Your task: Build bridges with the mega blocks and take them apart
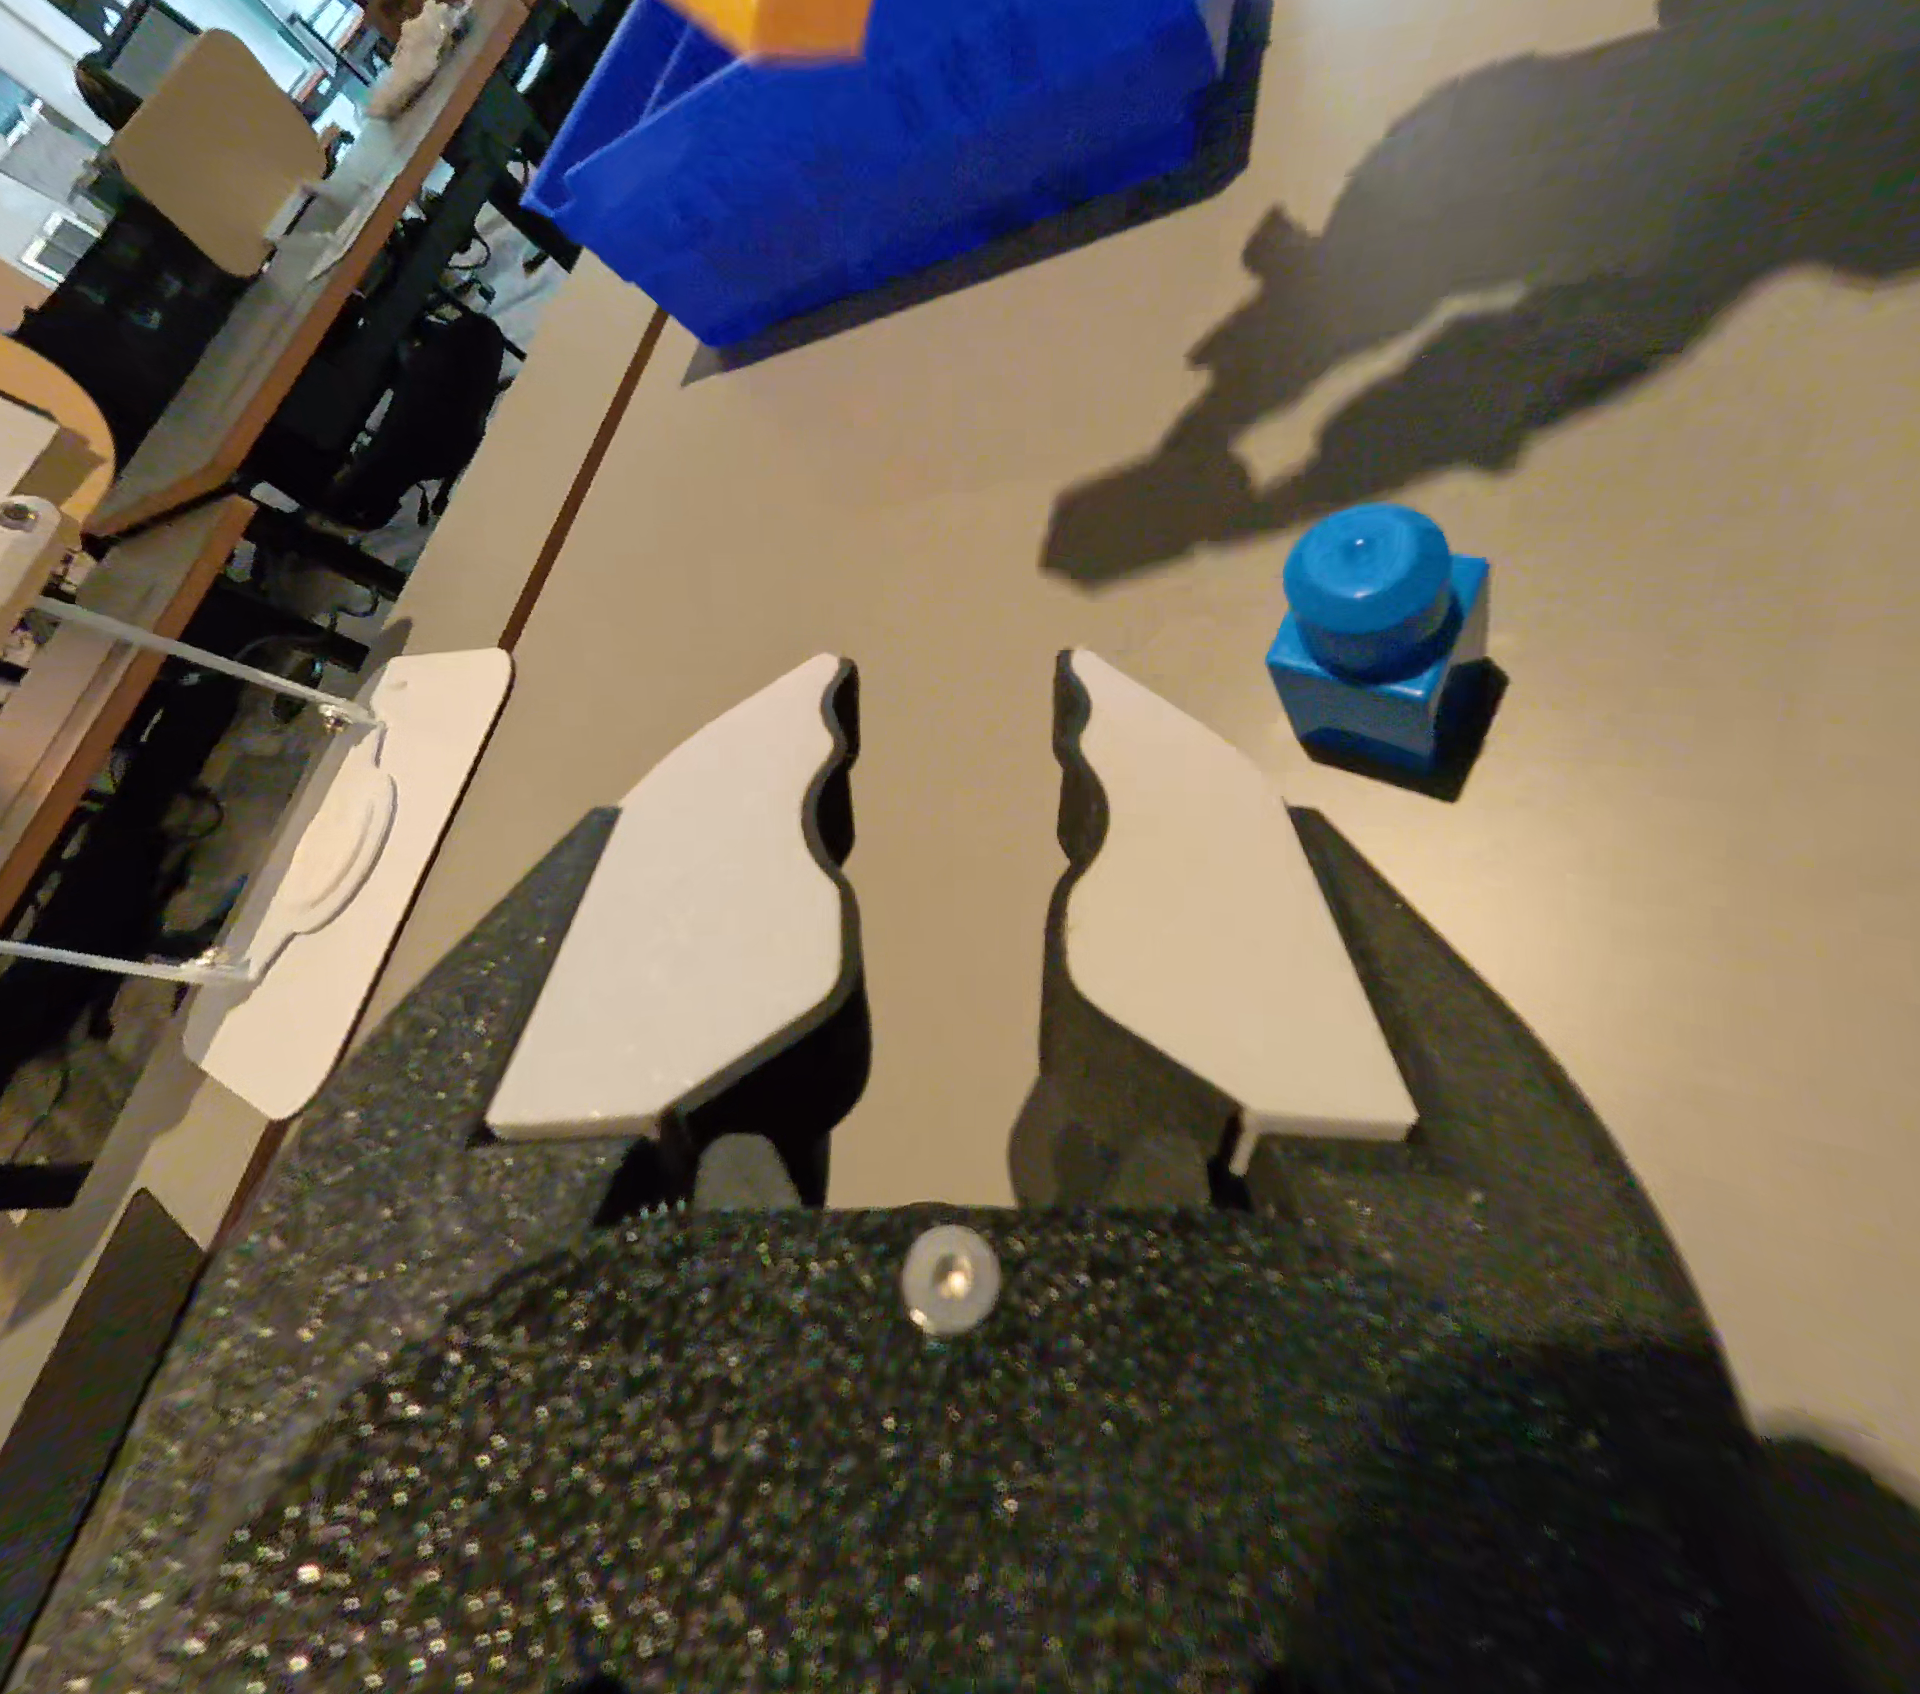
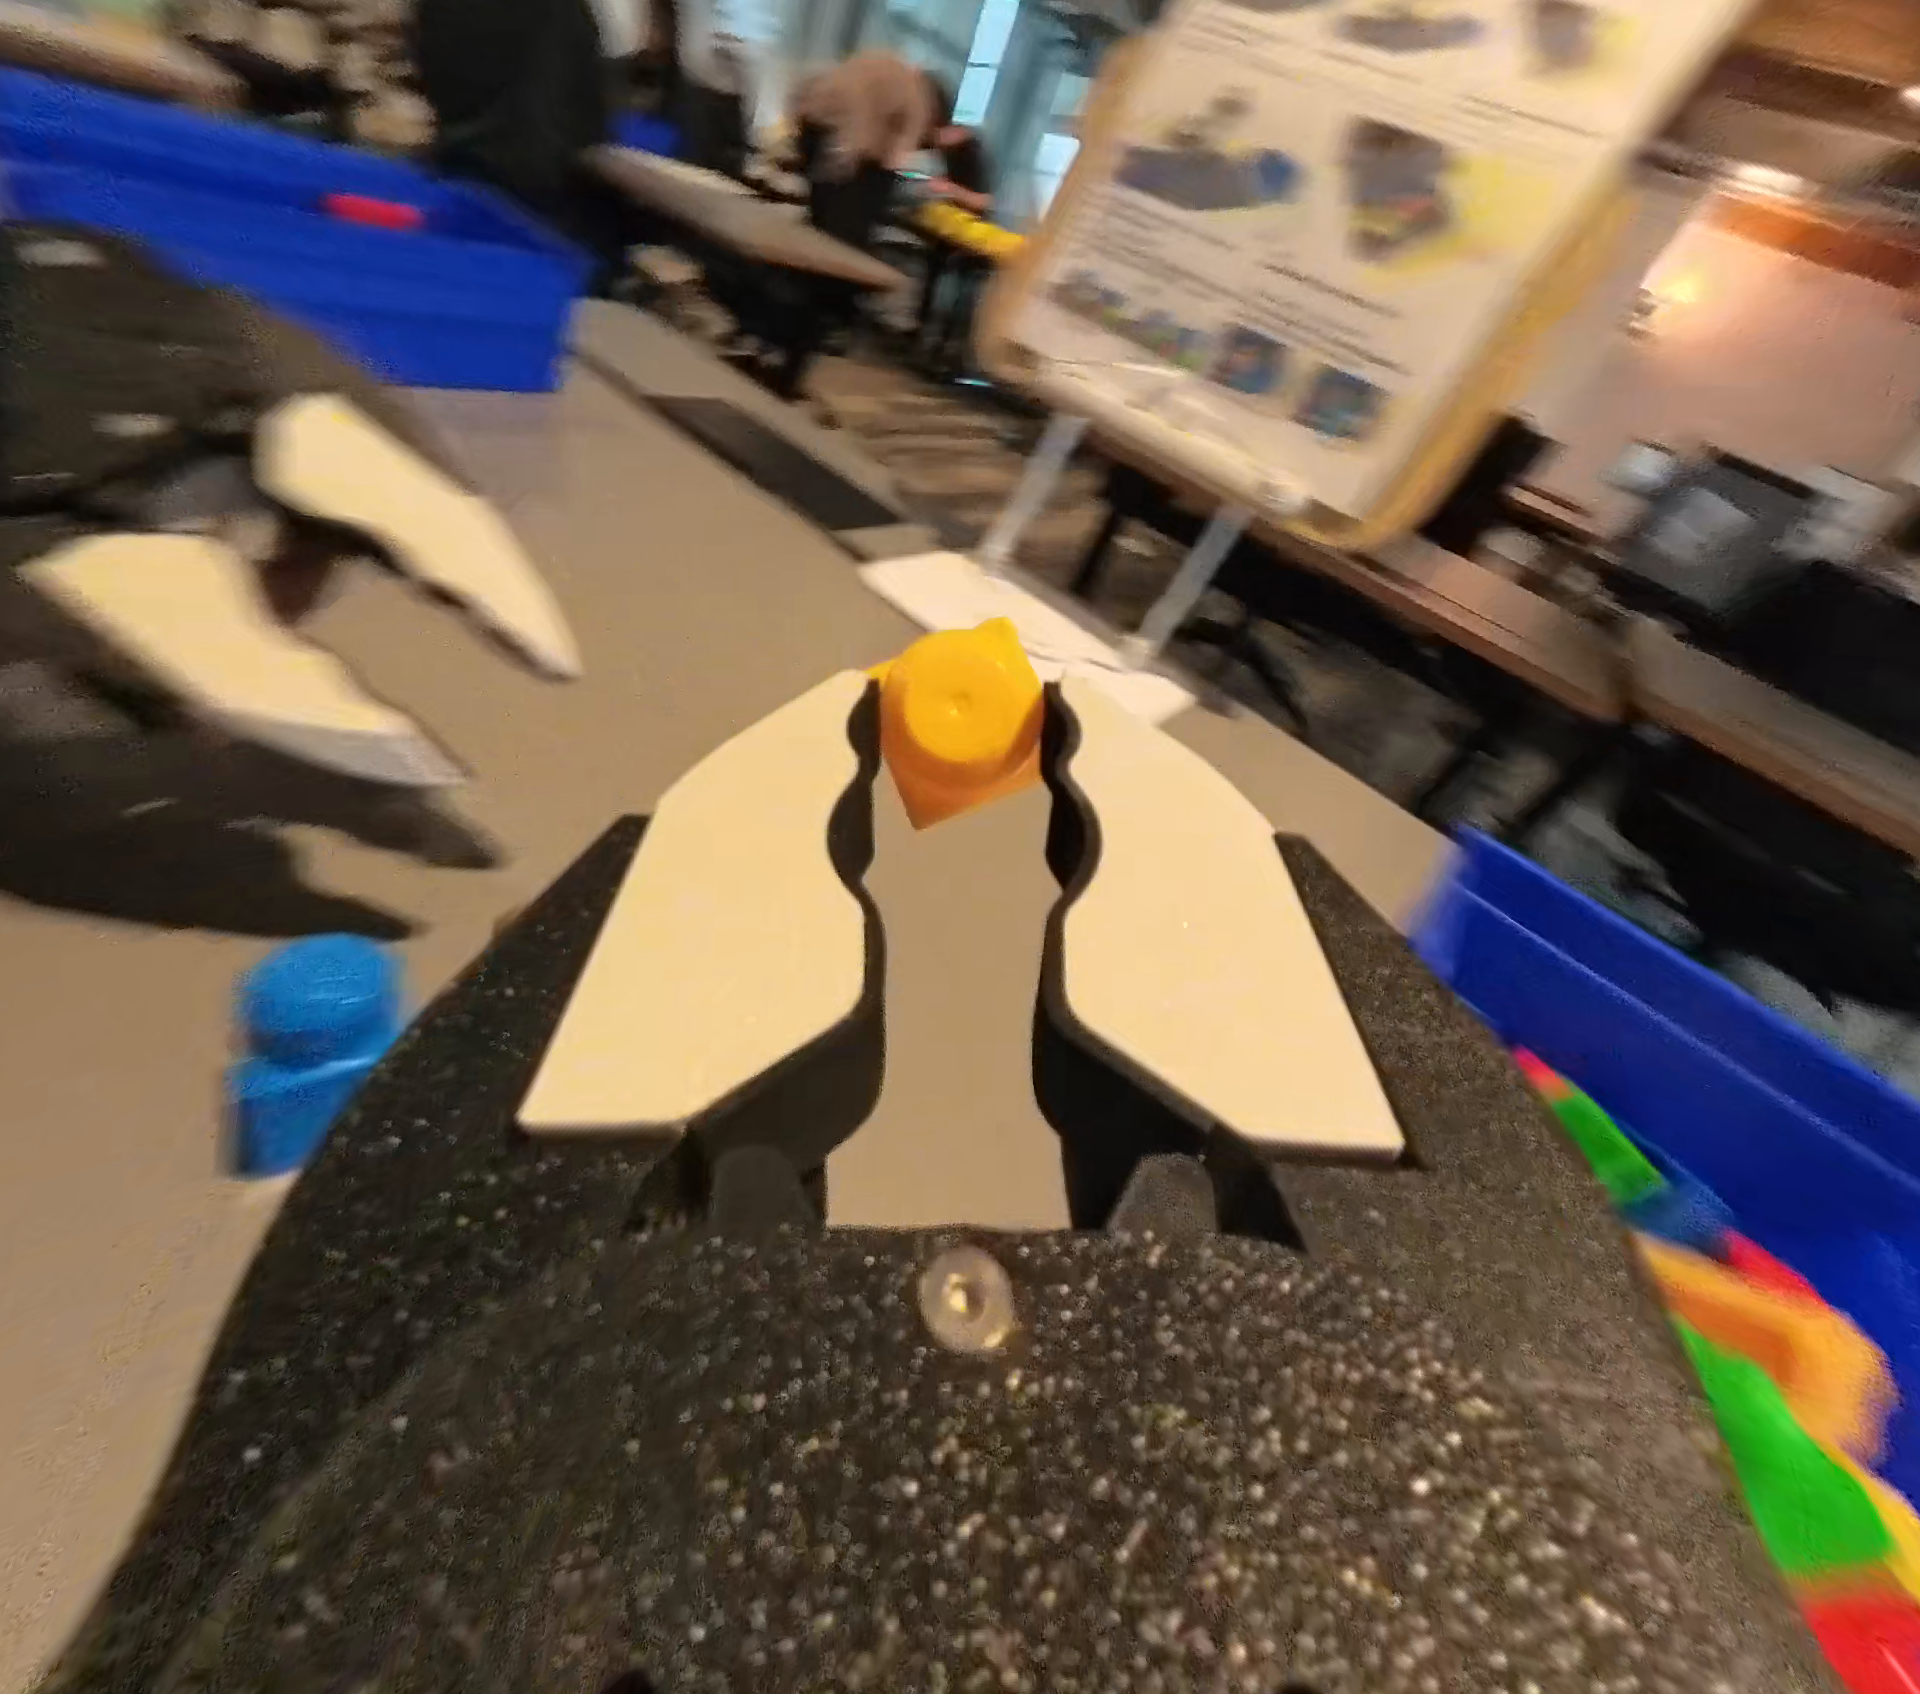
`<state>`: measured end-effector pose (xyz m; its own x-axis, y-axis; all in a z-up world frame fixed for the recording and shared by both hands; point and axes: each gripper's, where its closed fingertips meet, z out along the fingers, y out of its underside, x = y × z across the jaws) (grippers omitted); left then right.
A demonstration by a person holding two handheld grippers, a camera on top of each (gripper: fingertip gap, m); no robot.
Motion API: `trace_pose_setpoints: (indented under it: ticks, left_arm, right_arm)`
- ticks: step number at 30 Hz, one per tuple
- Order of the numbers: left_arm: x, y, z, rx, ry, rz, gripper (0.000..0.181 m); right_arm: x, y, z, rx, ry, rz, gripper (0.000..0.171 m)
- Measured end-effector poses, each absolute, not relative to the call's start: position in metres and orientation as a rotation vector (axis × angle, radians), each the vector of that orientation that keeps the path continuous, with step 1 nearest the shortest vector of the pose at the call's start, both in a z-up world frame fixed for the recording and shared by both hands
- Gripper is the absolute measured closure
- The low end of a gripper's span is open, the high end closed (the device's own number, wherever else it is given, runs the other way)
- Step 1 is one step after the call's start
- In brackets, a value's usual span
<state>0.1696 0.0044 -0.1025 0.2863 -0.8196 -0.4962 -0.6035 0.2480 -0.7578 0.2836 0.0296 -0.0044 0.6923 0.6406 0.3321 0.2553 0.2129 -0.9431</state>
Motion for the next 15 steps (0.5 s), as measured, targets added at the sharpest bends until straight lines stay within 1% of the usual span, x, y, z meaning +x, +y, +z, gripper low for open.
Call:
trace_pose_setpoints:
  ticks: [1, 4, 7, 12, 15]
  left_arm:
    - [0.169, 0.005, -0.102, -1.449, 1.404, -0.247, 0.147]
    - [0.171, 0.003, -0.104, -1.446, 1.415, -0.241, 0.147]
    - [0.173, 0.002, -0.107, -1.449, 1.431, -0.235, 0.148]
    - [0.172, 0.003, -0.109, -1.458, 1.434, -0.235, 0.149]
    - [0.171, 0.003, -0.107, -1.461, 1.425, -0.243, 0.149]
  right_arm:
    - [0.313, 0.042, 0.001, -1.389, -0.724, 0.269, 0.142]
    - [0.394, 0.062, 0.014, -1.42, -0.428, 0.256, 0.142]
    - [0.438, 0.079, -0.006, -1.555, -0.276, 0.288, 0.142]
    - [0.445, 0.091, -0.036, -1.723, -0.272, 0.261, 0.141]
    - [0.439, 0.092, -0.04, -1.744, -0.29, 0.251, 0.134]
